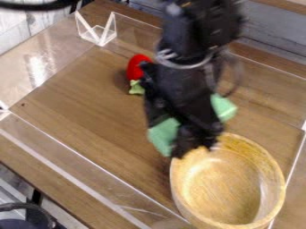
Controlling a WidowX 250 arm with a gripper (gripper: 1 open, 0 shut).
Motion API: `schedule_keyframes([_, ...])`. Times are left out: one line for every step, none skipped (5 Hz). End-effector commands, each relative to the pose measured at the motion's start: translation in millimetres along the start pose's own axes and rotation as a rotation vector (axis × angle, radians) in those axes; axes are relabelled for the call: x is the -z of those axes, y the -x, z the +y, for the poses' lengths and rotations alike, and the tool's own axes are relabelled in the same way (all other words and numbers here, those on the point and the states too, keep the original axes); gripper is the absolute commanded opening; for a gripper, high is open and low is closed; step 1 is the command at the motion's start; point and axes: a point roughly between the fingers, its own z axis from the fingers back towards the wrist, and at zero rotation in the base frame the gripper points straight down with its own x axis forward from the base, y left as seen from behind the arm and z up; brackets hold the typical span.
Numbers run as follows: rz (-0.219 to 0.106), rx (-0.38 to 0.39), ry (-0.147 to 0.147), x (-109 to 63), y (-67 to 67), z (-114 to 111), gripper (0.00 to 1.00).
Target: Remove the green block from the brown bowl and put it on the table
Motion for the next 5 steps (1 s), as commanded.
schedule_keyframes([-0.061, 0.018, -0.002, 4.5, -3.7, -1.6, 0.0])
schedule_keyframes([-0.058, -0.031, -0.02, 4.0, -0.8, -7.1, 0.0])
schedule_keyframes([-0.057, -0.067, -0.034, -2.0, 2.6, -12.9, 0.0])
schedule_keyframes([-0.05, -0.093, -0.045, -6.7, -0.2, -11.6, 0.0])
schedule_keyframes([-0.048, -0.122, -0.057, -12.5, -3.5, -10.4, 0.0])
